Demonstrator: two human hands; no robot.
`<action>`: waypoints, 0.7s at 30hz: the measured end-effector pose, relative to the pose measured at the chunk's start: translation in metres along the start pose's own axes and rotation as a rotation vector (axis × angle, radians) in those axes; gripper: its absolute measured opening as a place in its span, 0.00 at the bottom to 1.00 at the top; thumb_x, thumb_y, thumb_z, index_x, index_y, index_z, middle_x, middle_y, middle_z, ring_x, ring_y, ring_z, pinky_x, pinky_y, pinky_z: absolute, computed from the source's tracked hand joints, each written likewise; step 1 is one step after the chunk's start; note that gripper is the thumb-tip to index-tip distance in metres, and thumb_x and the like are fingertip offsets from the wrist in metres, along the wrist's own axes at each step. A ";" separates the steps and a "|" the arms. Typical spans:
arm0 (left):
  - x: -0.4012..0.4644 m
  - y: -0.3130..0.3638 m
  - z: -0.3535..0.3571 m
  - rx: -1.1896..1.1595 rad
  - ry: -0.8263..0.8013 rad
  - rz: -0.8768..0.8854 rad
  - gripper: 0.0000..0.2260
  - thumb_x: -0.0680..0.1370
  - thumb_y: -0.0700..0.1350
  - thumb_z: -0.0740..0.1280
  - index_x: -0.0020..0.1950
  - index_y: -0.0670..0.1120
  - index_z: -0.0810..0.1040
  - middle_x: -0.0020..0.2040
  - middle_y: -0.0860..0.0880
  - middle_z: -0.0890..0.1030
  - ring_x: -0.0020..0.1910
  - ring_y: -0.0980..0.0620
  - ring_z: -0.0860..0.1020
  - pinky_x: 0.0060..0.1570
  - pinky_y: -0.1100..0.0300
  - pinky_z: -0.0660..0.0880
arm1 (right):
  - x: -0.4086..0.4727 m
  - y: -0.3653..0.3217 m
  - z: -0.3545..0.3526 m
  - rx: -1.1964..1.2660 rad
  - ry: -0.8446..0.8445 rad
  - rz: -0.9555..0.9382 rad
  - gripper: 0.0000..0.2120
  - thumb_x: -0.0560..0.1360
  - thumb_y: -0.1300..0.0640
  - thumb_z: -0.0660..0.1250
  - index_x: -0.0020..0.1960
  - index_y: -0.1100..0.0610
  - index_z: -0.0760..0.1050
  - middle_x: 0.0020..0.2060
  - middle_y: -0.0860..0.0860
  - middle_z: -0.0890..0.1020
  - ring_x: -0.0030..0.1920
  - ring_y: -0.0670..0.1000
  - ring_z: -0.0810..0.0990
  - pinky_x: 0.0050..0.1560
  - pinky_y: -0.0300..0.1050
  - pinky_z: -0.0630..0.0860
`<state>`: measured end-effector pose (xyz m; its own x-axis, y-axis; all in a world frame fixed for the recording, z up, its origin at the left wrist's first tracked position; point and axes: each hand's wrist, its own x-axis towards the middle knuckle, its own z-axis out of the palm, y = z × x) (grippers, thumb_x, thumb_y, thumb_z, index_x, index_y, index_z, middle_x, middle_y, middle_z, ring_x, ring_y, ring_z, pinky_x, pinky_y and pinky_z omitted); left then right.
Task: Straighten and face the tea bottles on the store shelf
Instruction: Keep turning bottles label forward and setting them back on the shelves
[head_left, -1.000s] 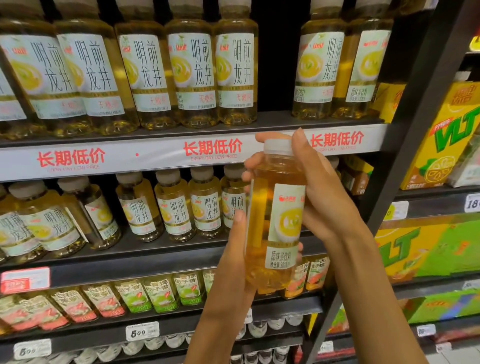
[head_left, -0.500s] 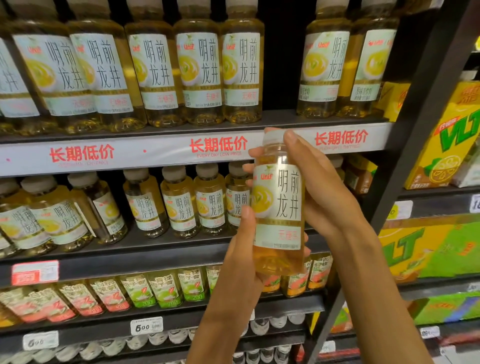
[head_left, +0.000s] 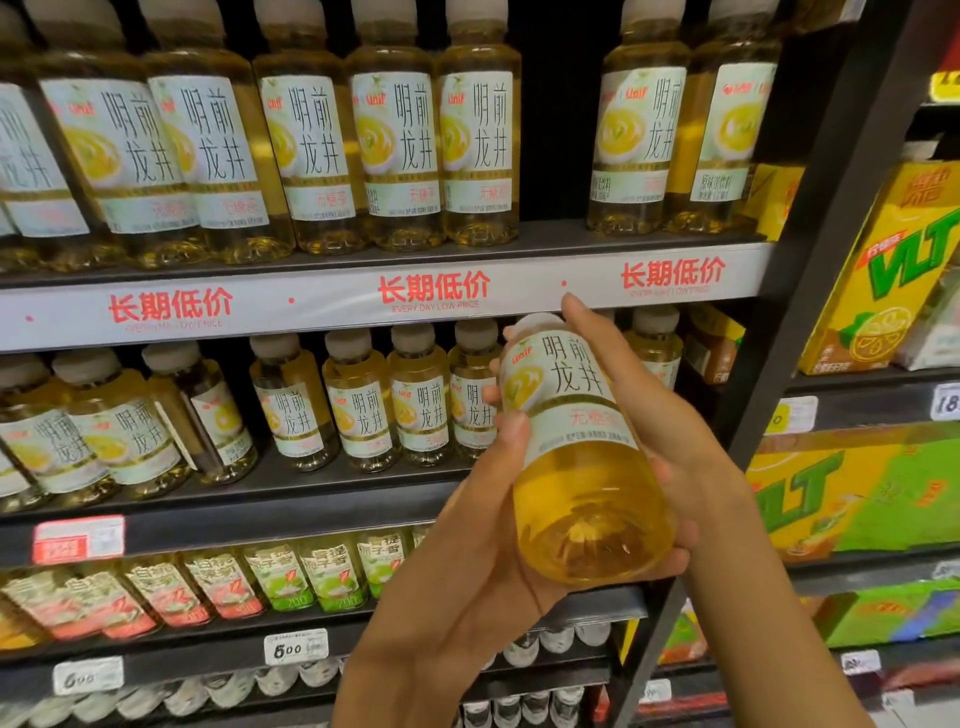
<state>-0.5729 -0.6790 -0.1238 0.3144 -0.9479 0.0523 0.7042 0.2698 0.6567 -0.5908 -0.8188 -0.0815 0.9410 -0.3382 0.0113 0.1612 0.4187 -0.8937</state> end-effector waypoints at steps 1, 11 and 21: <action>0.000 0.001 0.001 -0.032 -0.009 -0.001 0.42 0.51 0.51 0.85 0.62 0.42 0.79 0.55 0.36 0.82 0.46 0.38 0.83 0.46 0.40 0.80 | 0.002 0.000 0.001 0.000 0.040 -0.026 0.15 0.82 0.53 0.54 0.39 0.57 0.71 0.25 0.49 0.79 0.23 0.38 0.78 0.25 0.28 0.72; 0.000 -0.009 -0.001 0.058 0.092 0.002 0.33 0.62 0.60 0.66 0.54 0.34 0.78 0.40 0.34 0.83 0.35 0.40 0.84 0.32 0.53 0.81 | -0.004 0.015 -0.004 0.085 0.027 0.197 0.21 0.76 0.45 0.64 0.62 0.58 0.71 0.47 0.59 0.79 0.48 0.56 0.79 0.55 0.51 0.76; -0.003 -0.009 -0.009 0.019 0.153 0.013 0.31 0.60 0.60 0.65 0.45 0.34 0.83 0.38 0.35 0.83 0.30 0.43 0.83 0.27 0.56 0.79 | 0.000 0.020 -0.004 0.013 -0.037 0.133 0.16 0.73 0.47 0.66 0.51 0.60 0.75 0.42 0.59 0.79 0.46 0.55 0.79 0.51 0.50 0.77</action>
<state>-0.5743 -0.6773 -0.1364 0.4174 -0.9071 -0.0533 0.6878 0.2770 0.6710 -0.5891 -0.8136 -0.1008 0.9646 -0.2480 -0.0900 0.0381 0.4686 -0.8826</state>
